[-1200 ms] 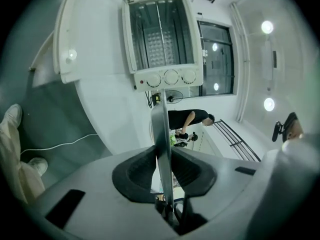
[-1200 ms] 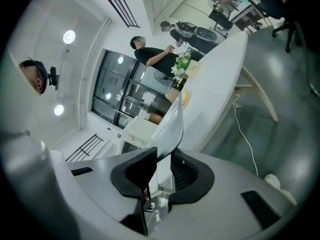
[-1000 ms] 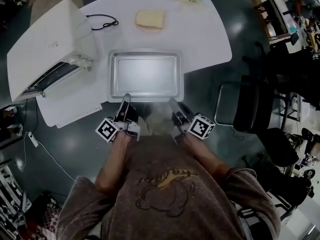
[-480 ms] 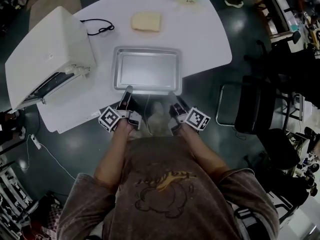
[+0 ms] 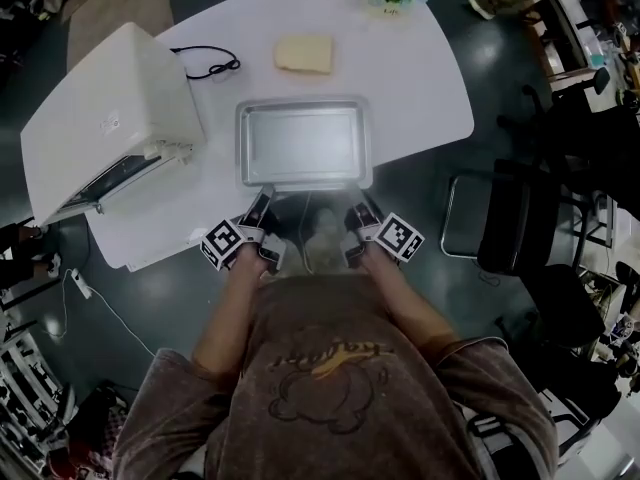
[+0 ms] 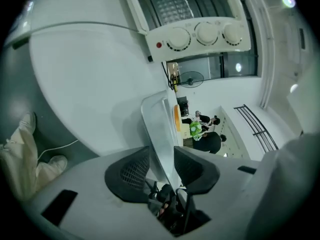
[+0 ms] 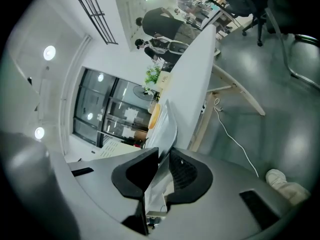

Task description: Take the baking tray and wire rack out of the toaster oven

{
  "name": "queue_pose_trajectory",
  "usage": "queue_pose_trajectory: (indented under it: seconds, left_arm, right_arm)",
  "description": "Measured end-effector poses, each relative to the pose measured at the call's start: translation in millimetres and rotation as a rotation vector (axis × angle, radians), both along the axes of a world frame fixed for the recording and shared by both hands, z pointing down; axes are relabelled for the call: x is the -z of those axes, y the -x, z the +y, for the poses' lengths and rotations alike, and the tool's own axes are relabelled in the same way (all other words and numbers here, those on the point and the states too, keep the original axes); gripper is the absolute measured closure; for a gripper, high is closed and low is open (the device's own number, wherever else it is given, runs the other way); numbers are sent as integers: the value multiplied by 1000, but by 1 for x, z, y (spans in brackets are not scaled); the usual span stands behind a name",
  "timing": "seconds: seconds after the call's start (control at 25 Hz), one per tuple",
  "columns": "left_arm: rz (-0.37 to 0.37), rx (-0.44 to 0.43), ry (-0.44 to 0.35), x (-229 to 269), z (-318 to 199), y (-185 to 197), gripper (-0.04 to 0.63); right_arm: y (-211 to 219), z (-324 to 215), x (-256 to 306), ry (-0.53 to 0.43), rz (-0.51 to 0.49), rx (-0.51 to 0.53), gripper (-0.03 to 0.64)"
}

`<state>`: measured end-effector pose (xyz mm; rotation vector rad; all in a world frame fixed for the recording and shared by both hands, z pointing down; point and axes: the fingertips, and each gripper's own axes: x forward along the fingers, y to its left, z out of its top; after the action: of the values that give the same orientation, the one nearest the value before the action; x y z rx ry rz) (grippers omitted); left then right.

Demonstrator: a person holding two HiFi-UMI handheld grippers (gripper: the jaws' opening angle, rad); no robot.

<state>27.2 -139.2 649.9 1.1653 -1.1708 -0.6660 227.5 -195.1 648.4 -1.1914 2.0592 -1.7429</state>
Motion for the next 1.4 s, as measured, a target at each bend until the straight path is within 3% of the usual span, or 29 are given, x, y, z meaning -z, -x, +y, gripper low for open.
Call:
queue_pose_trajectory:
  seconds: [0.2, 0.28, 0.4, 0.6, 0.72, 1.04, 1.2, 1.4]
  left_arm:
    - [-19, -35, 1, 13, 26, 10, 465]
    - [-18, -18, -19, 19, 31, 19, 465]
    - [-26, 11, -47, 25, 35, 33, 465]
    - [-17, 84, -123, 45, 45, 57, 465]
    - [-33, 142, -204, 67, 56, 79, 463]
    - [-198, 319, -320, 109, 89, 181, 453]
    - [-215, 415, -395, 129, 97, 227, 451]
    - [-230, 488, -437, 143, 116, 281, 451]
  right_arm:
    - [2, 3, -14, 22, 73, 7, 551]
    - [4, 6, -17, 20, 116, 16, 515]
    - [11, 18, -20, 58, 109, 36, 440]
    - [45, 51, -2, 50, 89, 164, 437]
    - [81, 61, 24, -4, 56, 235, 437]
    - [210, 73, 80, -124, -63, 416, 439]
    - [270, 74, 99, -180, -128, 490, 439]
    - [333, 77, 111, -200, -135, 516, 439]
